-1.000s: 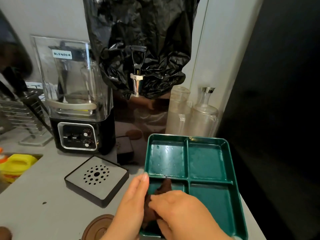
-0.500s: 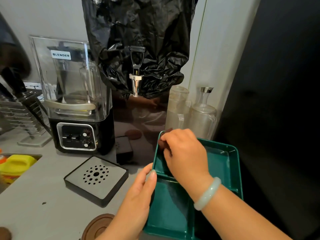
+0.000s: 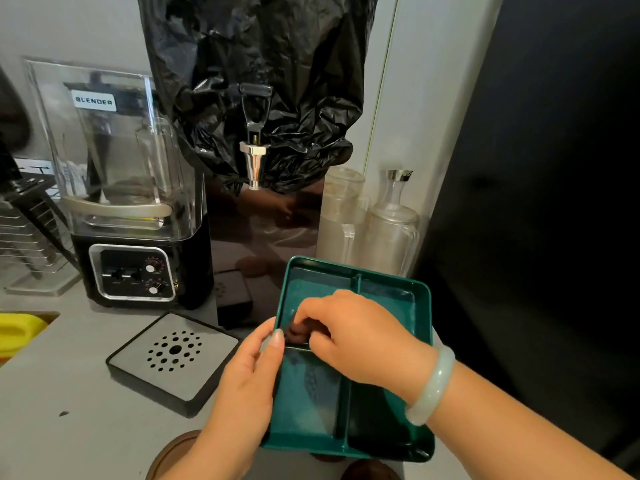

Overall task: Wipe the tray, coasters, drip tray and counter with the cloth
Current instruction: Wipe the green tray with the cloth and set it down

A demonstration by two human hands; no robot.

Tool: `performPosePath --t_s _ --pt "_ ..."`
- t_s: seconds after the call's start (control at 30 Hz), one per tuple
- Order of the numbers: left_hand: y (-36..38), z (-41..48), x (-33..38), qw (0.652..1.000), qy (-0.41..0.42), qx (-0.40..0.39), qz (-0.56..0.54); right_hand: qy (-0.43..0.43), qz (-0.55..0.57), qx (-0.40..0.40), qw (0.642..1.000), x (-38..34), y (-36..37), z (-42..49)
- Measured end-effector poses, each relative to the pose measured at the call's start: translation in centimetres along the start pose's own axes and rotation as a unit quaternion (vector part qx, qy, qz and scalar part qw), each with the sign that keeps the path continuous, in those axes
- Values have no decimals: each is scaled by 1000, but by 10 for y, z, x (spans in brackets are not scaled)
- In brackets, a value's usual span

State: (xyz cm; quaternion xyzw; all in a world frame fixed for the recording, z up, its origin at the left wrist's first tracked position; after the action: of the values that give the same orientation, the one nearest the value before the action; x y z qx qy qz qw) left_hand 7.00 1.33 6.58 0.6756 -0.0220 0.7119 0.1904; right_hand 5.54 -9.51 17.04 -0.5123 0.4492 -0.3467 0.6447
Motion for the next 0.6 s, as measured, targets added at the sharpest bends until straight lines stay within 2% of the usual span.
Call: performPosePath --t_s 0.07,0.17,0.33,0.43,0.5,0.6 --pt "-3 0 2 1000 3 12 24 14 -80 -12 997 6 -3 -2" --pt "-3 -2 7 997 12 -3 82 -11 -233 -36 972 -2 4 -6" --pt "-9 1 18 992 5 -11 126 -39 -348 -18 937 2 7 -12" --pt "-12 2 18 990 -11 -35 137 -34 -386 6 922 7 3 -14" --pt "-12 2 17 990 -18 -42 133 -11 -382 30 924 10 2 -13" --pt "-5 0 10 993 -21 -45 109 64 -273 120 952 12 -14 -10"
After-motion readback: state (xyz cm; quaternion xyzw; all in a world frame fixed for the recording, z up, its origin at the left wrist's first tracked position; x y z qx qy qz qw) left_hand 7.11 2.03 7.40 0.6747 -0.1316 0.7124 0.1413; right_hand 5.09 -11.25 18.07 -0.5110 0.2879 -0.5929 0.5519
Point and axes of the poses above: each hand's wrist, its own z-axis towards the middle knuckle, its own y-axis out of the palm, x = y × z, the point moved 8 cm from there along z, towards the middle knuckle, and after that the axes turned 7 degrees about -x, right-handed, at the moved point
